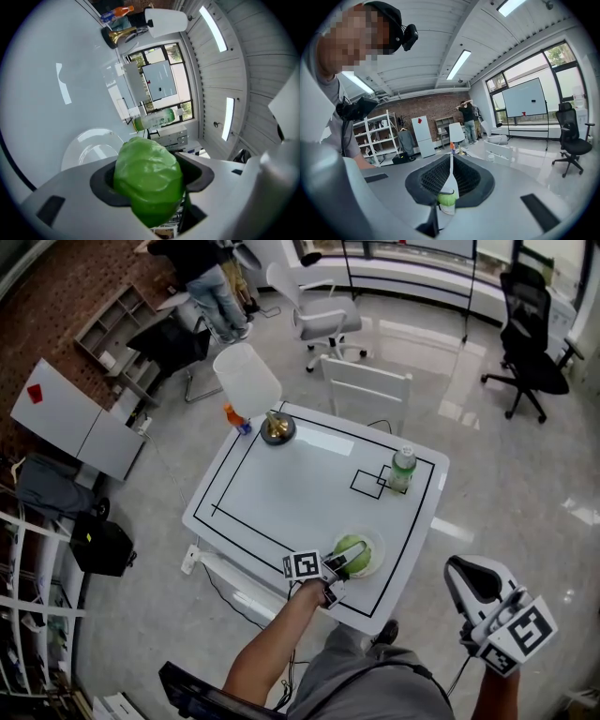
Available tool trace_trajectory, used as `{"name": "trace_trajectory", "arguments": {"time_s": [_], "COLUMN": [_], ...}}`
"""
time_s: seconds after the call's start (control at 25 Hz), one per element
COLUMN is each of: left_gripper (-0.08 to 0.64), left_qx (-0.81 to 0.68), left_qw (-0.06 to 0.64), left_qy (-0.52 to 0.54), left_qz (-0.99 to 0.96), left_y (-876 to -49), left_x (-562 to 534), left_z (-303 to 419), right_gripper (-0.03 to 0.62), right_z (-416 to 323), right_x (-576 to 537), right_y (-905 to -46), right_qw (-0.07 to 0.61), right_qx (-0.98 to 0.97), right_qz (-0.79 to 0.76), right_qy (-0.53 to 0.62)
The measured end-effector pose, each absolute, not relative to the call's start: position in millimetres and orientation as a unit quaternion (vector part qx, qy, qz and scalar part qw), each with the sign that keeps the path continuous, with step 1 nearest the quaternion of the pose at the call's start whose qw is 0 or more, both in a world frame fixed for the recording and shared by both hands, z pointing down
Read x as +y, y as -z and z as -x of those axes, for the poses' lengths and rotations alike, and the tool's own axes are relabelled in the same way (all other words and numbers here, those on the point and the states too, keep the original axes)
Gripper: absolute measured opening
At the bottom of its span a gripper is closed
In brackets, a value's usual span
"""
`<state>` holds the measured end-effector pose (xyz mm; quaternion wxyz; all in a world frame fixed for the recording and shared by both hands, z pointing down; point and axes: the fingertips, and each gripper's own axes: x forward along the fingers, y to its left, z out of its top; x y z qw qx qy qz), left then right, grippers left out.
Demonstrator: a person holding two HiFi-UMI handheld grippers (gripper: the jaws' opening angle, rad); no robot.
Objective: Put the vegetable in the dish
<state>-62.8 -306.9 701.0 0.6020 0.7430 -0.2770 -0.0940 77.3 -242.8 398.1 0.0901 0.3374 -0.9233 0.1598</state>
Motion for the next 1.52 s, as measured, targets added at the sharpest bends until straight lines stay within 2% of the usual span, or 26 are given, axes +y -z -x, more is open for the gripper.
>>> {"name": "trace_trajectory", "arguments": {"time_s": [0.68, 1.2, 1.52], "left_gripper": [0.288, 0.289, 0.291], "left_qx": [-0.233, -0.266, -0.281], "left_qw": [0.609, 0.521, 0.494], "left_qy": [-0.051, -0.109, -0.117], "left_qz": [-0.756, -0.804, -0.815], "left_y": [-735.2, -733.0, -734.0], "left_x": [-309.0, -322.5, -326.5], "left_z": [33.6, 39.9, 45.0], "right_gripper": [0.009, 0.009, 0.009], "right_z": [-87.5, -88.1, -84.9], "right_x": [-254.5, -256.9, -257.6], "right_y": [-409.5, -414.5, -418.0], "right_qw": [0.091, 0.092, 0.095], "right_qx": [-0.917, -0.916, -0.917], "right_qz": [-0.345, -0.344, -0.34], "right_qy": [-0.179, -0.183, -0.187]}}
